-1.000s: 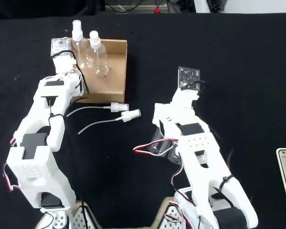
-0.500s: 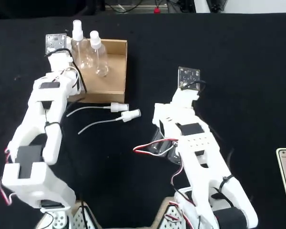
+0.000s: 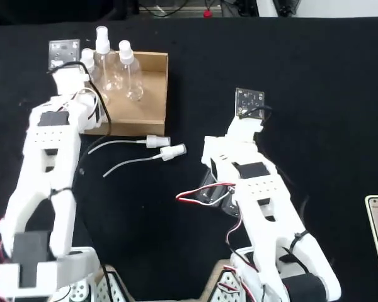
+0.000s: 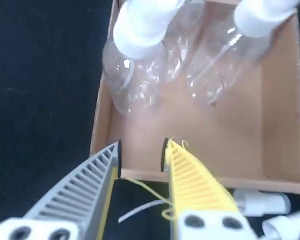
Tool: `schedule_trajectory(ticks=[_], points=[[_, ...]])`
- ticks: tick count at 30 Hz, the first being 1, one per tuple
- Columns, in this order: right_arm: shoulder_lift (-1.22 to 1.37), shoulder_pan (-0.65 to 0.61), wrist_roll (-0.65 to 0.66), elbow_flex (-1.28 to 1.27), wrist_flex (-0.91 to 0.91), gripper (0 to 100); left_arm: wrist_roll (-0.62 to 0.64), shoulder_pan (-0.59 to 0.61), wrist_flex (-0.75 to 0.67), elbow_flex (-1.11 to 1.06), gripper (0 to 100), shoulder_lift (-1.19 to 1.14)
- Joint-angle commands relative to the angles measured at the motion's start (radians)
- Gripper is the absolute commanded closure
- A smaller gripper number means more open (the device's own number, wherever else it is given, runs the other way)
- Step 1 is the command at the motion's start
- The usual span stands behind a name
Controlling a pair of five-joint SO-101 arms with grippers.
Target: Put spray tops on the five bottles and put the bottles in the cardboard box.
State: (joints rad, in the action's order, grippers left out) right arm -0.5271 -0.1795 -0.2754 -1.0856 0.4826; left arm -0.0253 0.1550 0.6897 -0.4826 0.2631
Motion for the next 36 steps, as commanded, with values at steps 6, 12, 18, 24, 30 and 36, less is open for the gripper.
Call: schedule_trajectory(ticks=[6, 12, 18, 24, 30, 36], points=[[-0.039, 0.018, 0.009, 0.021, -0.026, 87.9, -0.083, 0.022, 0.318, 0.05, 84, 0.27], [-0.041, 0.078, 0.009, 0.11, 0.089, 87.8, -0.084, -0.001, 0.437, -0.036, 85, 0.342], [-0.031, 0.129, 0.072, 0.328, 0.39, 87.7, 0.0, -0.068, 0.376, -0.189, 84, 0.388], [-0.031, 0.35, 0.331, 0.421, 0.603, 87.8, 0.041, -0.07, 0.253, -0.367, 85, 0.489], [0.042, 0.29, 0.354, 0.312, 0.58, 87.8, 0.094, -0.081, 0.094, -0.521, 84, 0.611], [0.248, 0.259, 0.238, 0.43, 0.568, 87.8, 0.095, -0.071, 0.087, -0.59, 84, 0.69]])
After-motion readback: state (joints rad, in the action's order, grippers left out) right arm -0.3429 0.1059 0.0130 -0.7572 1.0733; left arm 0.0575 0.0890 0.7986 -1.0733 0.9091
